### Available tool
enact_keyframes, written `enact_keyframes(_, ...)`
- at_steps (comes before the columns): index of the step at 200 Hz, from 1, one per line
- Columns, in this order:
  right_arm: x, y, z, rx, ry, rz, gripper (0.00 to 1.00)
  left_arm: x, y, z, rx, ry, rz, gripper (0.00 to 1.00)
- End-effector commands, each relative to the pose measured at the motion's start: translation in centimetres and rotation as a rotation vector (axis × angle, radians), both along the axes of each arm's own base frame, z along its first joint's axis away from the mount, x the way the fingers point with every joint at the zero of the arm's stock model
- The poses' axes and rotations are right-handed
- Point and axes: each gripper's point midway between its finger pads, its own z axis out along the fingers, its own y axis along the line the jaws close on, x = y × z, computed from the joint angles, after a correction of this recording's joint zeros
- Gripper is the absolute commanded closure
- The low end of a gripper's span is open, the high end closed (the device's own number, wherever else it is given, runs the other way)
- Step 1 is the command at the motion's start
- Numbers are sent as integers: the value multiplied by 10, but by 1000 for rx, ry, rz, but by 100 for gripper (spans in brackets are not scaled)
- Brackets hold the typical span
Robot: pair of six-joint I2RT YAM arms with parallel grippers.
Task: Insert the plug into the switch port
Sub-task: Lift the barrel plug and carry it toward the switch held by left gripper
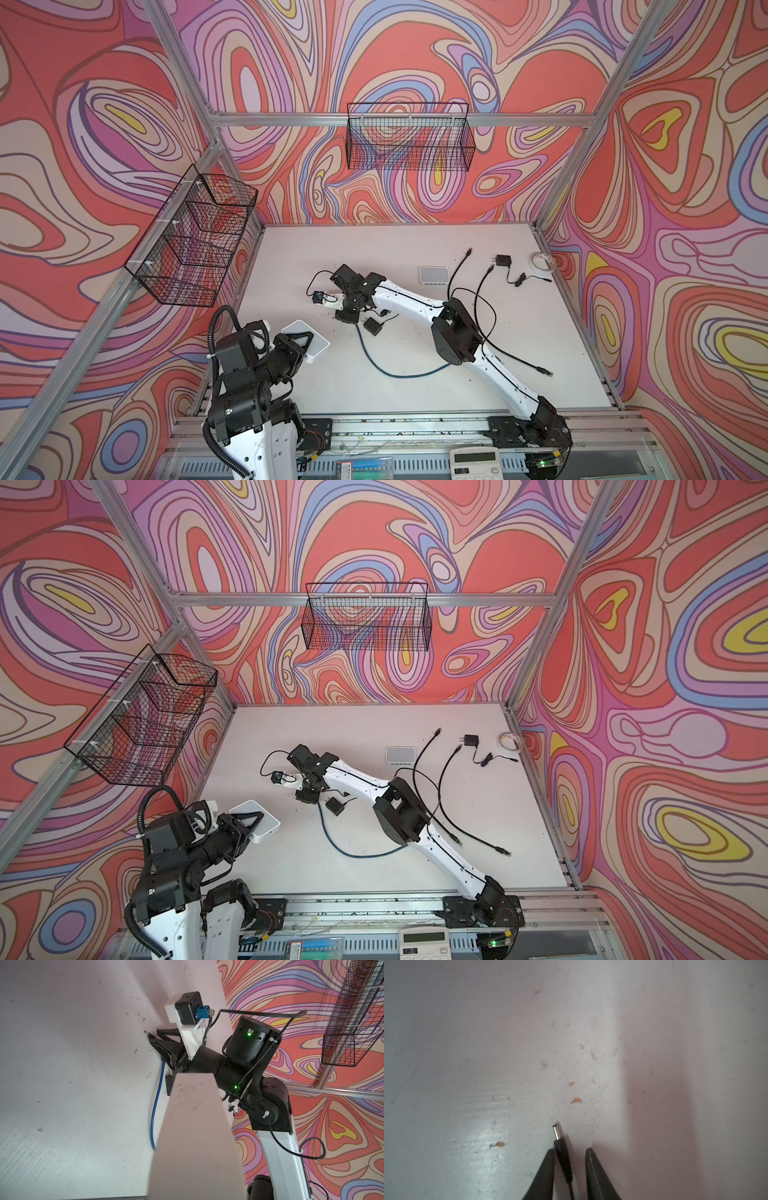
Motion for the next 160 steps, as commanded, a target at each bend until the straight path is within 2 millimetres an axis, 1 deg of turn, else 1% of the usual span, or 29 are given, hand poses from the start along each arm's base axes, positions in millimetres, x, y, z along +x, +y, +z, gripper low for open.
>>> enact_keyframes(1, -12, -8, -30, -62, 58, 14, 79, 0, 1, 8, 20, -27, -3, 100)
enact_keyframes(22, -14, -10, -35, -71, 69, 11, 84, 1, 1, 8, 20, -30, -4, 100)
enact_keyframes(43, -16, -13, -38, -82, 81, 8, 85, 1, 1, 8, 20, -31, -4, 100)
enact_keyframes(87, -22, -14, -41, -78, 112, 4, 91, 1, 1, 9, 18, -32, -5, 100)
enact_keyframes(116, -23, -15, -45, -80, 123, -1, 100, 0, 0, 8, 19, -31, -5, 100)
enact_keyframes(123, -21, -15, -45, -75, 117, -10, 100, 0, 0, 7, 19, -30, -5, 100)
enact_keyframes(136, -14, -12, -39, -40, 82, -34, 100, -1, 0, 7, 19, -29, -4, 100)
enact_keyframes(147, -4, -9, -27, 7, 42, -67, 100, 0, 0, 7, 16, -30, -6, 100)
enact_keyframes(160, 11, -6, -8, 74, 5, -119, 100, 0, 0, 7, 14, -30, -7, 100)
